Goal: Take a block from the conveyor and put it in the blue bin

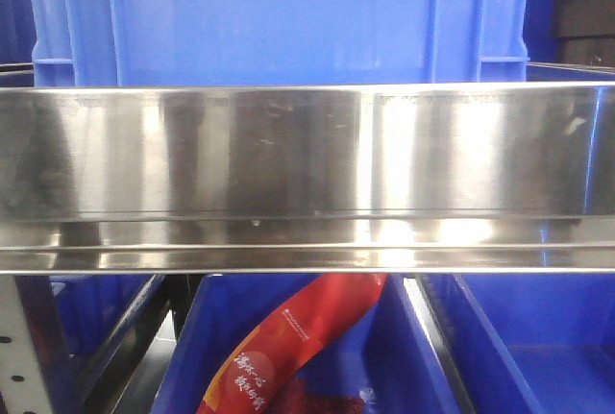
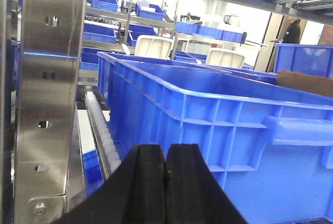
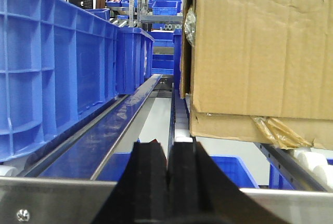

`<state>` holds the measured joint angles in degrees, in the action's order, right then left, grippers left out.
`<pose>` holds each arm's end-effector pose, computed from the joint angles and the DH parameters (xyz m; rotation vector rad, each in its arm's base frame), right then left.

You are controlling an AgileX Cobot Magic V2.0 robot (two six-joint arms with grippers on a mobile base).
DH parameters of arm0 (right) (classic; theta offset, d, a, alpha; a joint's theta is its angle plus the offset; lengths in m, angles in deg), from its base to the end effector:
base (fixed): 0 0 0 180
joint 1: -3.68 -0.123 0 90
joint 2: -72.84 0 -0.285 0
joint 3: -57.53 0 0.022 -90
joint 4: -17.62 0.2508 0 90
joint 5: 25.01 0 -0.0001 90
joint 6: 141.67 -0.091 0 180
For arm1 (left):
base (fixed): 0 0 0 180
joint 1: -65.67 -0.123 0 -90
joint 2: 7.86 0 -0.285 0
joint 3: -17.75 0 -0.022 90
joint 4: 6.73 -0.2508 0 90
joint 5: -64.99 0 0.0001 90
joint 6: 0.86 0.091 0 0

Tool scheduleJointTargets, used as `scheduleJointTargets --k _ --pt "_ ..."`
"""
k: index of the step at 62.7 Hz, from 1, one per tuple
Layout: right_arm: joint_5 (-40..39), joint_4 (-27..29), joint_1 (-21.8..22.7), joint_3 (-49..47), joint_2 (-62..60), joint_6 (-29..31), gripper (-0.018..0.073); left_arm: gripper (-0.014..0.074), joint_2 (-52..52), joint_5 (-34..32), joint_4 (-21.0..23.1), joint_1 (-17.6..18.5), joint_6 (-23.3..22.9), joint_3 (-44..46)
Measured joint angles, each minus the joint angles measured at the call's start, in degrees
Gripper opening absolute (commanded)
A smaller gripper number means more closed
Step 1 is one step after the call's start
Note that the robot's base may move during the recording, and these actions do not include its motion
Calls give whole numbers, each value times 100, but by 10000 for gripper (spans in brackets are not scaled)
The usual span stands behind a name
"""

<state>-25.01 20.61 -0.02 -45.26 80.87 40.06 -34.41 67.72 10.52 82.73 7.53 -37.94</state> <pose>0.0565 0.0037 0.2130 -0.0317 1.4878 0.0700 0.0773 -0.0251 0.3141 0.1184 1.4874 -0.3762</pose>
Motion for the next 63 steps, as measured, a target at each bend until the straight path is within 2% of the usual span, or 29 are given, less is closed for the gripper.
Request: scheduleJointTargets --k 7,15,25,30,47,63 --pt "0 0 0 0 0 0 -162 -111 11 -38 -89 -41 0 -123" --pt "0 0 0 0 0 0 -162 -111 176 -146 -388 -348 -111 -573" --pt "0 0 0 0 0 0 -162 -111 649 -163 -1309 -963 -579 -1306" --pt "0 0 0 0 0 0 -162 -111 968 -163 -1486 -1189 -657 -1617" --pt "0 0 0 0 0 11 -162 -111 1820 -163 -1510 -1711 -694 -2152" --pt "0 0 4 0 0 11 -162 -111 1843 -169 -1463 -1772 -694 -2166"
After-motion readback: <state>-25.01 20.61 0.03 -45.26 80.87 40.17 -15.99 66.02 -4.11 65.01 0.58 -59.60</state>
